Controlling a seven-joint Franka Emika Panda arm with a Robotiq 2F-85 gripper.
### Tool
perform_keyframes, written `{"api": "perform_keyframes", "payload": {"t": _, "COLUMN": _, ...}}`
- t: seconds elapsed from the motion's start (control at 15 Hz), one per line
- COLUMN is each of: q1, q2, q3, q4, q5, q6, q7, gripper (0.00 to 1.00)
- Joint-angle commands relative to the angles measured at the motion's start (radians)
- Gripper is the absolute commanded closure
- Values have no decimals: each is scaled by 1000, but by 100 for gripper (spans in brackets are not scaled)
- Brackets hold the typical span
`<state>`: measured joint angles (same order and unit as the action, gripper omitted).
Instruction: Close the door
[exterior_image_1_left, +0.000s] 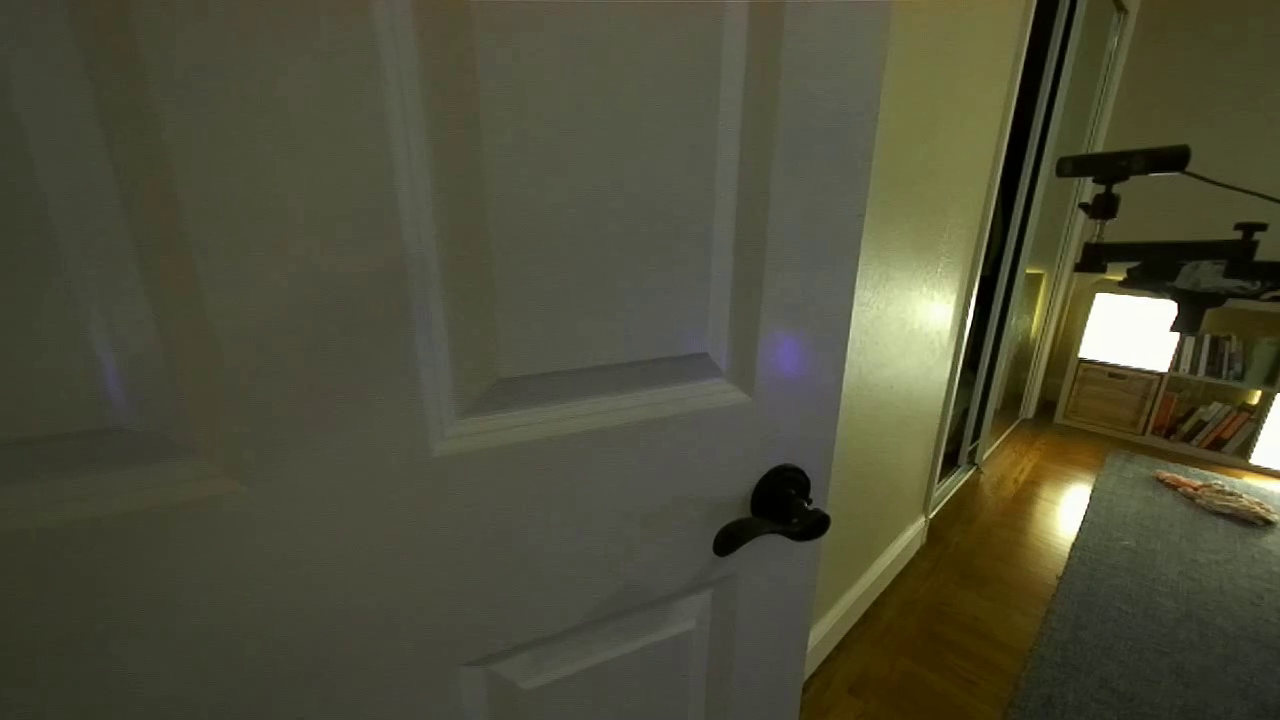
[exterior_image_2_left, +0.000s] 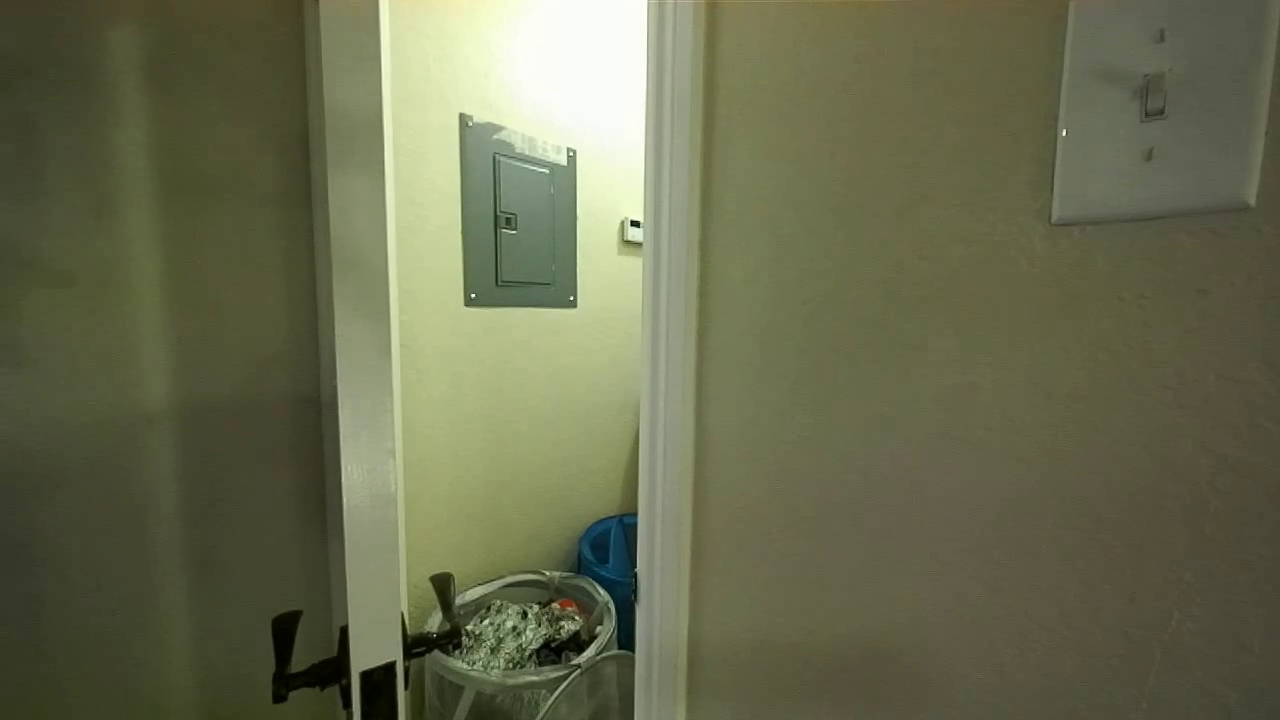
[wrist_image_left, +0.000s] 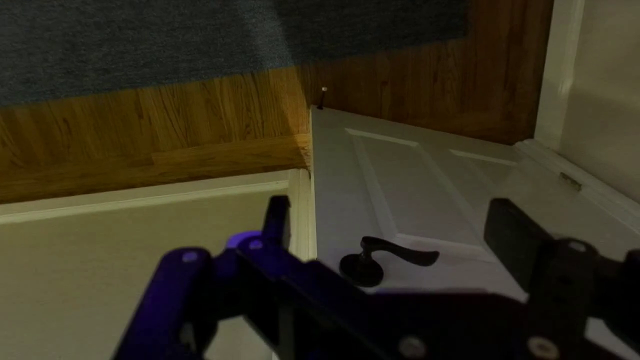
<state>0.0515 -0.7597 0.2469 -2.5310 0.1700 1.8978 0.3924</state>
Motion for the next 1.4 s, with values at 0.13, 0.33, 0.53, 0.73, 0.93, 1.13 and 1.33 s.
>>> {"api": "perform_keyframes", "payload": {"t": 0.13, "q1": -29, "q2": 180, "q3": -16, "q4": 11, "q5": -20, "q6": 252, "q7": -10, "gripper": 0}}
{"api": "perform_keyframes", "payload": {"t": 0.33, "q1": -37, "q2": 301, "q3": -34, "q4": 46, "q5": -27, "q6": 366, "q7": -16, "gripper": 1}}
{"api": "perform_keyframes", "payload": {"t": 0.53, "q1": -38, "q2": 403, "q3": -67, "q4": 95, "q5": -43, "q6": 426, "q7": -34, "gripper": 32}}
{"api": "perform_keyframes", "payload": {"t": 0.73, "q1": -39, "q2": 501, "q3": -100, "q4": 167, "q5": -51, "q6": 461, "q7": -64, "gripper": 52}}
{"api": "perform_keyframes", "payload": {"t": 0.93, "q1": -37, "q2": 576, "q3": -123, "q4": 243, "q5": -57, "q6": 496, "q7": -77, "gripper": 71}}
{"api": "perform_keyframes", "payload": {"t": 1.13, "q1": -31, "q2": 609, "q3": -126, "q4": 286, "q5": -66, "q6": 546, "q7": -56, "gripper": 90}}
{"api": "perform_keyframes", "payload": {"t": 1.33, "q1": -29, "q2": 633, "q3": -126, "q4": 320, "q5": -87, "q6": 583, "q7": -47, "gripper": 95}}
